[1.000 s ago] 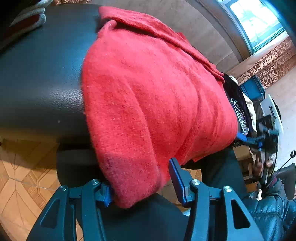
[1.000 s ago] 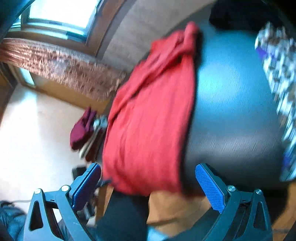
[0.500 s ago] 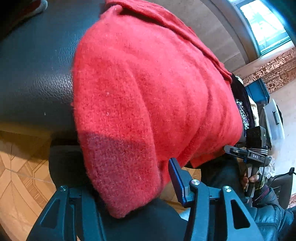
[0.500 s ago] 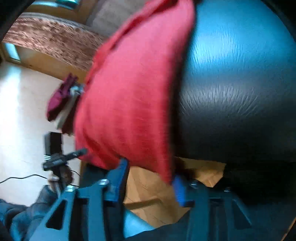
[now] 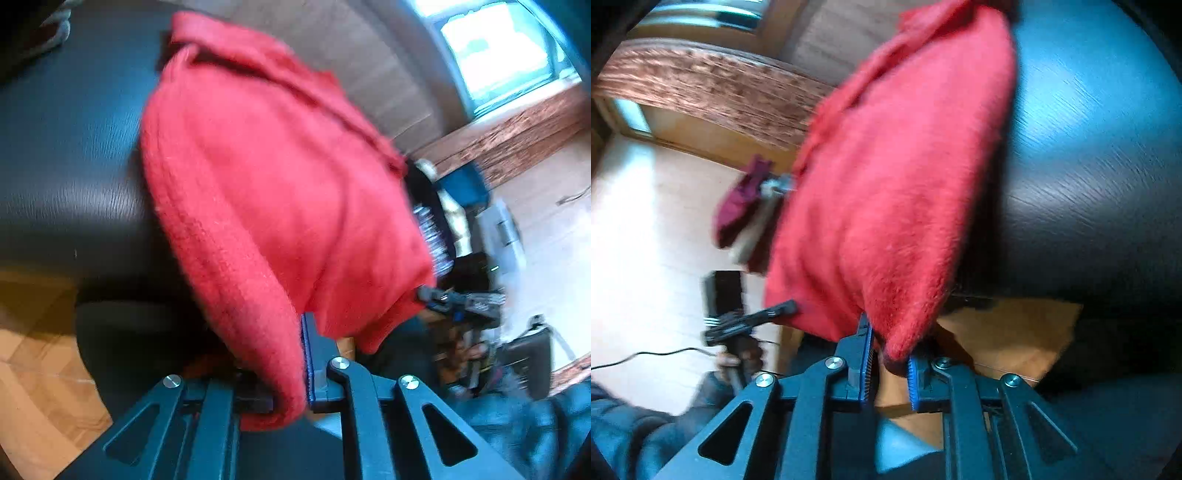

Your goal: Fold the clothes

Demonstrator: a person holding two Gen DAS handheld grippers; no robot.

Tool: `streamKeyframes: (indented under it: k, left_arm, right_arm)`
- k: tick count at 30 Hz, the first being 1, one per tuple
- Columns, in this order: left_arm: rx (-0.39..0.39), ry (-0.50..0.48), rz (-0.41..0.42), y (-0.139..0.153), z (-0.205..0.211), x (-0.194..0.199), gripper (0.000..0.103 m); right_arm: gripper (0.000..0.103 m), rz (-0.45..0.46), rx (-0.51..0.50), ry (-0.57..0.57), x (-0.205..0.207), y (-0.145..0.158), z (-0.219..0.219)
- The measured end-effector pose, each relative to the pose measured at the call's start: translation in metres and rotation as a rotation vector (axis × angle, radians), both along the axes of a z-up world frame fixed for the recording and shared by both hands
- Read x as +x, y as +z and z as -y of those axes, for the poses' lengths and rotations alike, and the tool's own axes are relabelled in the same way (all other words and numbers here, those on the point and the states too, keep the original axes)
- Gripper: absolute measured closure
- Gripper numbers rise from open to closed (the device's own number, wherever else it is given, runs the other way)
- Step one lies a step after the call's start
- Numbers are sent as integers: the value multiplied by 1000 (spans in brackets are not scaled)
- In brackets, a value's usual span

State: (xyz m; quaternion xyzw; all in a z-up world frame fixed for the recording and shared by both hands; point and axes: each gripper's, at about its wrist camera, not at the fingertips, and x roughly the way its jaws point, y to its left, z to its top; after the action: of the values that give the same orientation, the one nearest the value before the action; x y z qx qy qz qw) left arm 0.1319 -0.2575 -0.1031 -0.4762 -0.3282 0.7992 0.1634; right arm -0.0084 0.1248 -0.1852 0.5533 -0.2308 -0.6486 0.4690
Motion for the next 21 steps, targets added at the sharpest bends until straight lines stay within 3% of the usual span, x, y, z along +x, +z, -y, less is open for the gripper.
streamKeyframes:
  k: [7, 13, 16, 18, 21]
  left_arm:
    - [121, 26, -171, 52, 25, -21, 95]
    - [159, 127, -275, 87, 46, -106, 95]
    - [128, 216, -229, 79, 61, -155, 95]
    - [94, 251, -137, 58, 64, -189, 95]
    - [55, 260, 0, 19, 60, -217, 95]
  right_arm:
    - [87, -32, -166, -65, -38, 43, 8]
    - [87, -82, -280, -154, -94, 81, 13]
    - [87, -87, -240, -245, -151, 83, 18]
    - [84, -80, -161, -280, -176, 75, 26]
    - [84, 14, -102, -292, -194, 51, 33]
